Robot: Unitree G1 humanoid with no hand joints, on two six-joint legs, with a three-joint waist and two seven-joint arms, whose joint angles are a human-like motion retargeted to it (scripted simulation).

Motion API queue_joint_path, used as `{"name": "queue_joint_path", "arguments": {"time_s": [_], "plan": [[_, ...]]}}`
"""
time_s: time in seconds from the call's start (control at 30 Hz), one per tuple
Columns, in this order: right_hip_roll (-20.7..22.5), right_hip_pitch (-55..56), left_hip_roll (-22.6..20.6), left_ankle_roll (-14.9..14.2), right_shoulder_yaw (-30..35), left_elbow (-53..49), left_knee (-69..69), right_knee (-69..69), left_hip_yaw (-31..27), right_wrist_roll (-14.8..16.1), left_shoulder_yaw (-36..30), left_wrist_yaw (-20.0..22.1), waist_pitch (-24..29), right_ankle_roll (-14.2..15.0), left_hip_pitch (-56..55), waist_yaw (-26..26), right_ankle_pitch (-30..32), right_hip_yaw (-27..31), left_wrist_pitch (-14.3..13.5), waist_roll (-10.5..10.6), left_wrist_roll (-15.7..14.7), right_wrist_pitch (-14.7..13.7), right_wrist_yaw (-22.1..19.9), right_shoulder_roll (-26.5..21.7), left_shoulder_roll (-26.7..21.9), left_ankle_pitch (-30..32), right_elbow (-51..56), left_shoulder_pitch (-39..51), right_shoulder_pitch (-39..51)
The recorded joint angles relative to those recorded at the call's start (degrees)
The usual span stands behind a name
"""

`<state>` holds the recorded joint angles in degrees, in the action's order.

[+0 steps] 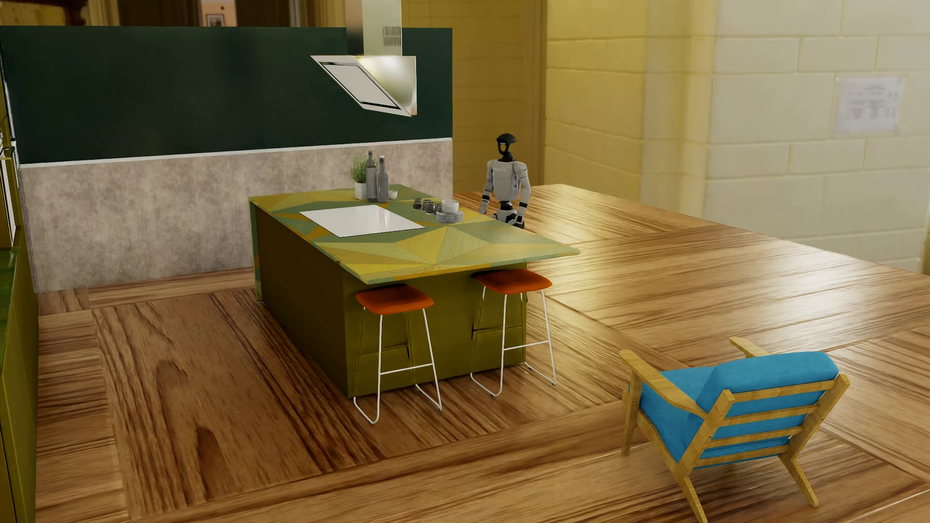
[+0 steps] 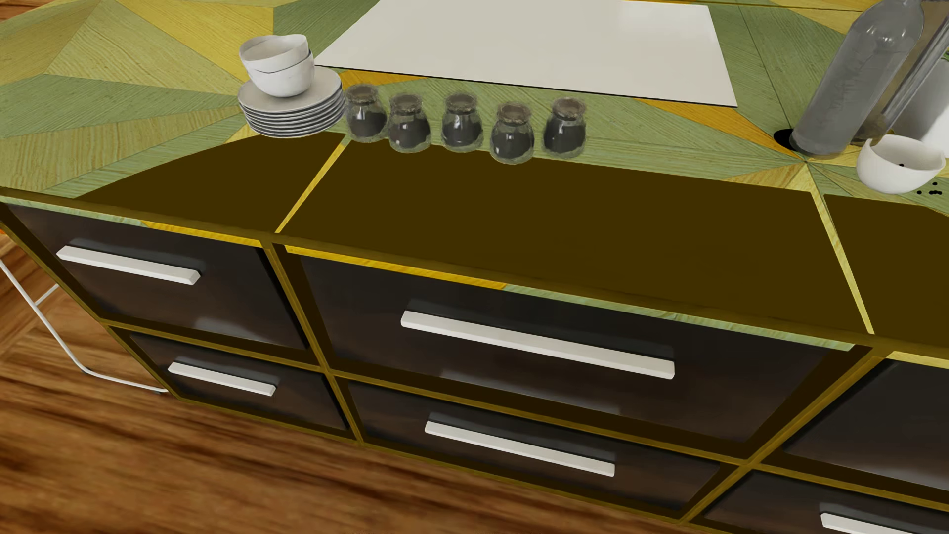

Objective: Move towards the corner

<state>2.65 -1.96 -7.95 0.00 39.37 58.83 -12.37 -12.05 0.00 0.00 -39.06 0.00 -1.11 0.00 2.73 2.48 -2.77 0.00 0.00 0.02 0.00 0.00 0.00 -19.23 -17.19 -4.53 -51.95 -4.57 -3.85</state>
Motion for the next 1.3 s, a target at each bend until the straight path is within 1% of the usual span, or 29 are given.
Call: {"name": "queue_joint_path", "arguments": {"time_s": [0.03, 0.17, 0.23, 0.27, 0.3, 0.37, 0.5, 0.6, 0.8, 0.9, 0.93, 1.07, 1.1, 1.17, 1.2, 1.27, 1.3], "plan": [[-0.37, -0.41, -0.31, 0.00, 0.29, 0.12, 0.22, -0.04, 0.00, 0.00, -0.16, 0.00, 0.20, 0.00, 0.56, 0.49, -0.03, 0.00, 0.00, -0.31, 0.00, 0.00, 0.00, 0.01, -0.11, 0.12, -0.12, 0.03, -0.02], [-0.22, -0.24, -0.24, 0.00, 0.16, 1.23, 0.05, -0.40, 0.00, 0.00, 0.71, 0.00, 0.56, 0.00, 0.66, 1.57, -0.21, 0.00, 0.00, -0.38, 0.00, 0.00, 0.00, 0.10, 0.14, 0.06, -0.52, 0.44, 0.52], [-0.08, -0.90, -0.17, 0.00, -0.01, 0.53, 0.16, -0.31, 0.00, 0.00, -0.10, 0.00, 0.82, 0.00, 1.28, 1.69, -0.30, 0.00, 0.00, -0.21, 0.00, 0.00, 0.00, 0.03, -0.30, 0.06, -0.10, 0.25, 0.38], [-0.22, -0.94, -0.15, 0.00, -0.40, 1.27, 0.27, -0.44, 0.00, 0.00, 2.25, 0.00, 0.86, 0.00, 1.48, 1.81, -0.18, 0.00, 0.00, -0.19, 0.00, 0.00, 0.00, 0.16, 0.31, 0.06, -0.20, 0.08, 0.35], [-0.40, 0.02, -0.22, 0.00, -0.29, 1.46, -0.39, -0.59, 0.00, 0.00, 1.93, 0.00, 0.26, 0.00, 0.27, 1.51, 0.01, 0.00, 0.00, -0.22, 0.00, 0.00, 0.00, 0.05, 0.47, -0.18, -0.32, 0.37, 0.63], [-0.46, -1.11, -0.19, 0.00, -0.67, 1.21, -0.03, -0.37, 0.00, 0.00, 1.35, 0.00, 0.66, 0.00, 1.39, 1.80, -0.07, 0.00, 0.00, -0.05, 0.00, 0.00, 0.00, 0.01, 0.19, -0.17, -0.19, 0.16, 0.18], [-0.48, -1.14, -0.26, 0.00, -0.22, 1.53, -0.26, -0.27, 0.00, 0.00, 1.91, 0.00, 0.61, 0.00, 1.22, 1.83, -0.17, 0.00, 0.00, -0.01, 0.00, 0.00, 0.00, 0.13, 0.41, -0.26, -0.28, 0.02, 0.06], [-0.46, -1.17, -0.31, 0.00, 0.15, 0.51, -0.12, -0.20, 0.00, 0.00, 0.51, 0.00, 0.56, 0.00, 1.24, 1.67, -0.25, 0.00, 0.00, 0.06, 0.00, 0.00, 0.00, -0.06, -0.04, -0.24, -0.14, -0.12, 0.12], [-0.32, -1.14, -0.25, 0.00, -0.13, 0.56, 0.03, -0.16, 0.00, 0.00, 0.99, 0.00, 0.65, 0.00, 1.27, 1.55, -0.28, 0.00, 0.00, 0.11, 0.00, 0.00, 0.00, -0.10, 0.05, -0.16, -0.17, -0.19, 0.24], [-0.51, -1.20, -0.23, 0.00, -0.68, 1.37, -0.17, -0.02, 0.00, 0.00, 2.84, 0.00, 0.51, 0.00, 1.02, 1.14, -0.20, 0.00, 0.00, 0.05, 0.00, 0.00, 0.00, 0.01, 0.49, -0.25, -0.29, -0.16, 0.14], [-0.50, -1.31, -0.35, 0.00, -0.49, 0.56, -0.14, -0.06, 0.00, 0.00, 1.19, 0.00, 0.67, 0.00, 1.28, 1.40, -0.35, 0.00, 0.00, -0.04, 0.00, 0.00, 0.00, -0.04, 0.01, -0.28, -0.17, -0.26, 0.06], [-0.49, -1.37, -0.29, 0.00, -0.48, 1.00, -0.17, 0.08, 0.00, 0.00, 2.76, 0.00, 0.53, 0.00, 1.13, 0.95, -0.30, 0.00, 0.00, -0.20, 0.00, 0.00, 0.00, 0.17, 0.22, -0.49, -0.09, -0.42, -0.02], [-0.69, -1.31, -0.46, 0.00, -0.38, 1.30, -0.20, 0.01, 0.00, 0.00, 1.88, 0.00, 0.65, 0.00, 1.19, 1.10, -0.31, 0.00, 0.00, -0.37, 0.00, 0.00, 0.00, 0.26, 0.15, -0.53, -0.29, -0.12, 0.06], [-0.48, -1.12, -0.29, 0.00, -0.42, 2.18, -0.23, -0.05, 0.00, 0.00, 2.17, 0.00, 0.56, 0.00, 1.02, 1.11, -0.48, 0.00, 0.00, -0.37, 0.00, 0.00, 0.00, 0.32, 0.43, -0.46, -0.30, 0.27, 0.24], [-0.65, -1.19, -0.42, 0.00, -0.15, 0.84, -0.12, 0.04, 0.00, 0.00, 1.06, 0.00, 0.30, 0.00, 1.11, 1.18, -0.55, 0.00, 0.00, -0.44, 0.00, 0.00, 0.00, 0.28, -0.09, -0.49, -0.16, -0.12, 0.08], [-0.70, -1.37, -0.38, 0.00, -2.06, 1.12, -0.03, -0.07, 0.00, 0.00, 3.57, 0.00, 0.18, 0.00, 1.41, 1.29, -0.56, 0.00, 0.00, -0.30, 0.00, 0.00, 0.00, 0.57, 0.51, -0.49, -0.30, -0.38, -0.07], [-0.59, -0.95, -0.25, 0.00, -1.62, 0.19, -0.35, -0.11, 0.00, 0.00, 3.06, 0.00, -0.30, 0.00, 0.91, 1.05, -0.42, 0.00, 0.00, -0.27, 0.00, 0.00, 0.00, 0.62, 0.23, -0.66, -0.16, -0.83, -0.18]]}}
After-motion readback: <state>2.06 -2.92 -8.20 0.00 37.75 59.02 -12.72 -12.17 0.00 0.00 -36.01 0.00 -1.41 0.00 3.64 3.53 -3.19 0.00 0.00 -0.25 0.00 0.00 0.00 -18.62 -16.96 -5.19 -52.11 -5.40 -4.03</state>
